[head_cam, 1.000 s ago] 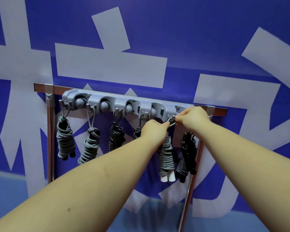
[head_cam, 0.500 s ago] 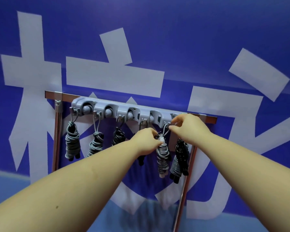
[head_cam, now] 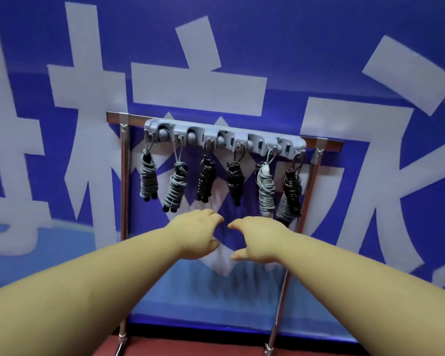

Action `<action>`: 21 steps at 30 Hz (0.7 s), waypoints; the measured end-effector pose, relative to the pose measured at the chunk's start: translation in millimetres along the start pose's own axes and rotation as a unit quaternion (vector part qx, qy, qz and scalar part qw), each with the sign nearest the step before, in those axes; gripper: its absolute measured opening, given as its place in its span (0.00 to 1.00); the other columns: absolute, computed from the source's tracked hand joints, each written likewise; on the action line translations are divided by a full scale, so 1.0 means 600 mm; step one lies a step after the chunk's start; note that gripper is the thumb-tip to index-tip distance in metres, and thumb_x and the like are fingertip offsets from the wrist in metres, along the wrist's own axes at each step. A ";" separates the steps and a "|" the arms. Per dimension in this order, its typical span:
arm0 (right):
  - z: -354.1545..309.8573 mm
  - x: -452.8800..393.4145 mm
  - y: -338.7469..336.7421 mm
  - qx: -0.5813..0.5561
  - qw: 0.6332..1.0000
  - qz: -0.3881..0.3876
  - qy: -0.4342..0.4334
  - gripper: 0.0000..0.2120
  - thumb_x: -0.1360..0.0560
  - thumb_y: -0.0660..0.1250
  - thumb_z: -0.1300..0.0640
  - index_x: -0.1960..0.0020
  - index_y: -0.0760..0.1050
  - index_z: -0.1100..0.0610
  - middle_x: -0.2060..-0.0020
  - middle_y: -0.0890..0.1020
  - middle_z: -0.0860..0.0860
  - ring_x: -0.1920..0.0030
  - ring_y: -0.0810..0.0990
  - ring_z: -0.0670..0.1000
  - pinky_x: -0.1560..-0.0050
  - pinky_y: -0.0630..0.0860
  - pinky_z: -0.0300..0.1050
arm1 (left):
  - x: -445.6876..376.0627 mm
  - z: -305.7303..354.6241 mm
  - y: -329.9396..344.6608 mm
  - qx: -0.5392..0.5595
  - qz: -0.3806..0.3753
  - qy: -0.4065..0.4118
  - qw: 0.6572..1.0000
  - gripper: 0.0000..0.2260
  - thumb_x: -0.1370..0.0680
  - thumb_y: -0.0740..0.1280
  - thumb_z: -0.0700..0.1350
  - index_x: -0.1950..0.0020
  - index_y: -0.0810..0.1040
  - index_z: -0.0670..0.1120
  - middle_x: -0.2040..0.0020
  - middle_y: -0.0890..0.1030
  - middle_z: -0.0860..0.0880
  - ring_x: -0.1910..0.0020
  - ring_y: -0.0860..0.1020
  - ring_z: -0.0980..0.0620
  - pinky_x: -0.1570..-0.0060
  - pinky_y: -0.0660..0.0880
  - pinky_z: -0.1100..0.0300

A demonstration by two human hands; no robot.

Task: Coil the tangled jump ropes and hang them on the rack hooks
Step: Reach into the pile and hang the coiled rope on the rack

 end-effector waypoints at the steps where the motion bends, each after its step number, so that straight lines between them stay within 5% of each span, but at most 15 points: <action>1: -0.011 -0.003 0.024 -0.010 1.000 -0.004 -0.005 0.33 0.27 0.67 0.41 0.27 0.61 0.51 0.33 0.71 0.51 0.34 0.71 0.54 0.37 0.70 0.49 | 0.010 -0.005 0.019 0.010 0.001 -0.005 1.000 0.24 0.21 0.61 0.53 0.26 0.61 0.49 0.28 0.66 0.51 0.31 0.66 0.50 0.37 0.67 0.57; 12: -0.069 -0.058 0.375 -0.136 0.989 -0.046 0.017 0.32 0.24 0.64 0.43 0.25 0.57 0.50 0.29 0.66 0.49 0.31 0.67 0.53 0.34 0.67 0.49 | 0.079 -0.070 0.391 0.098 -0.091 -0.095 0.986 0.26 0.21 0.62 0.53 0.24 0.60 0.48 0.25 0.63 0.50 0.28 0.63 0.49 0.32 0.62 0.56; 21: -0.107 -0.053 0.711 -0.190 0.957 -0.210 0.062 0.32 0.26 0.67 0.45 0.26 0.59 0.51 0.30 0.67 0.52 0.31 0.67 0.55 0.33 0.66 0.48 | 0.147 -0.076 0.721 0.134 -0.240 -0.144 0.951 0.25 0.21 0.61 0.52 0.25 0.60 0.47 0.26 0.62 0.47 0.29 0.64 0.46 0.31 0.62 0.56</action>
Point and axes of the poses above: each hand's wrist, its own x-axis away from the middle knuckle, its own y-axis out of the palm, z = x × y, the point moved 8 cm from there along -x, towards the middle knuckle
